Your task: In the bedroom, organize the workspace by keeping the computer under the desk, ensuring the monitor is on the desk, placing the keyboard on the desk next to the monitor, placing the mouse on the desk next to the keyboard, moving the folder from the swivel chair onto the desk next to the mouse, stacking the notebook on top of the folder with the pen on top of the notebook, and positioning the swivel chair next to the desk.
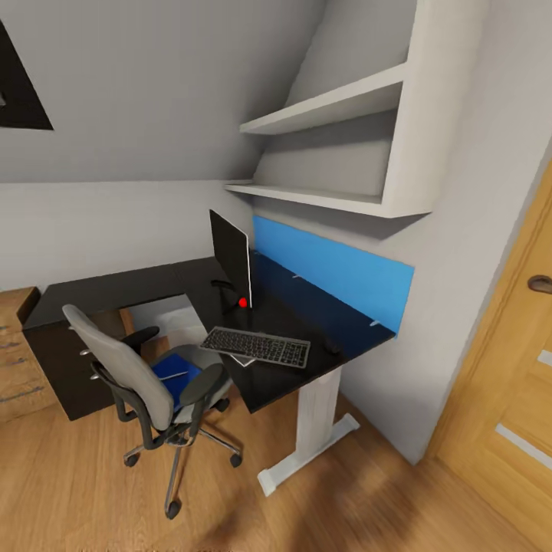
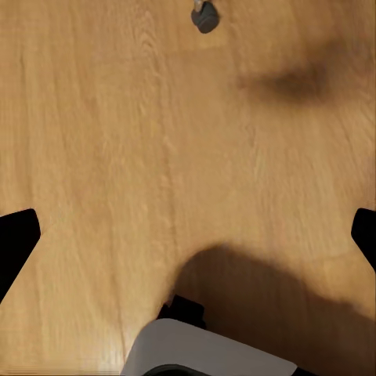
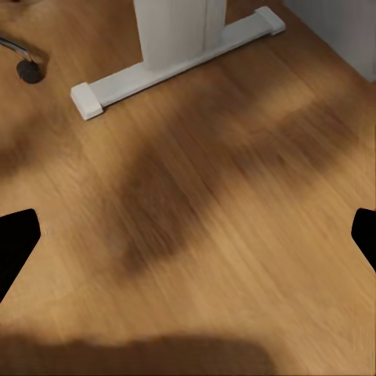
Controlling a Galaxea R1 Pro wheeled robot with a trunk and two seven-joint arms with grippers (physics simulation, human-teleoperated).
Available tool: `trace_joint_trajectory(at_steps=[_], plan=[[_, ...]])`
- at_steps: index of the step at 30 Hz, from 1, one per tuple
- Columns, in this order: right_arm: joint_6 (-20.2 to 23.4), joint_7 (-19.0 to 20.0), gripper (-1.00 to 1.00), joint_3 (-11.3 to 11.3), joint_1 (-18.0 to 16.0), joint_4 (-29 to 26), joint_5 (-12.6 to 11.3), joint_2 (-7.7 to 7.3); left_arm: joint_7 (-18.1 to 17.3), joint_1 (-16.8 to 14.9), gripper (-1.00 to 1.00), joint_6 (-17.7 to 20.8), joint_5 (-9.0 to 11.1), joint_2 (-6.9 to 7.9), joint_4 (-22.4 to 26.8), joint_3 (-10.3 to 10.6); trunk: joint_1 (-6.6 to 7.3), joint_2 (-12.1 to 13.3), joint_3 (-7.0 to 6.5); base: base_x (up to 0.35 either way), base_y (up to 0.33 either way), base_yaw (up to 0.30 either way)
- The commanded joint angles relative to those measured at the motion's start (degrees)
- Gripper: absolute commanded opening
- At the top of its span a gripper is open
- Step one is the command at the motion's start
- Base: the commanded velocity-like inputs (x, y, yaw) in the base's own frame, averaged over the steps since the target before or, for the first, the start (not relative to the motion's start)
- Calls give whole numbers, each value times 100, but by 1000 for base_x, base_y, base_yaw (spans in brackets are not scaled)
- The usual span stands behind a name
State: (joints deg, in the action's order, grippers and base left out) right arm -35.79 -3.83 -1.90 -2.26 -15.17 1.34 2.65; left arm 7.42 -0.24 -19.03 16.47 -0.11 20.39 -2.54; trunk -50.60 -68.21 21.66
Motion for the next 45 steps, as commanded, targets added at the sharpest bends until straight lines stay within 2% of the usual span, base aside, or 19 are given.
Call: trace_joint_trajectory(at_steps=[1, 19, 38, 45], plan=[[-10, -43, 100, -21, -3, 4, 15, -1, 5, -2, 100, -11, 20, 0, 0, -1, 0, -3, 6, 0, 0, 283], [-7, -46, 100, -21, -5, 14, 20, 14, 12, -2, 100, 0, 23, 0, 0, -1, 0, -3, 6, 0, 0, 283], [-36, -39, 100, -21, -3, 14, 18, 8, 14, -2, 100, -13, 15, 2, 15, -8, -417, -765, 359, 0, 0, 281], [-47, -39, 100, -27, -2, 14, 34, 8, 14, -2, 100, -19, 15, 2, 26, -12, -571, -1046, 495, 0, 0, 132]])
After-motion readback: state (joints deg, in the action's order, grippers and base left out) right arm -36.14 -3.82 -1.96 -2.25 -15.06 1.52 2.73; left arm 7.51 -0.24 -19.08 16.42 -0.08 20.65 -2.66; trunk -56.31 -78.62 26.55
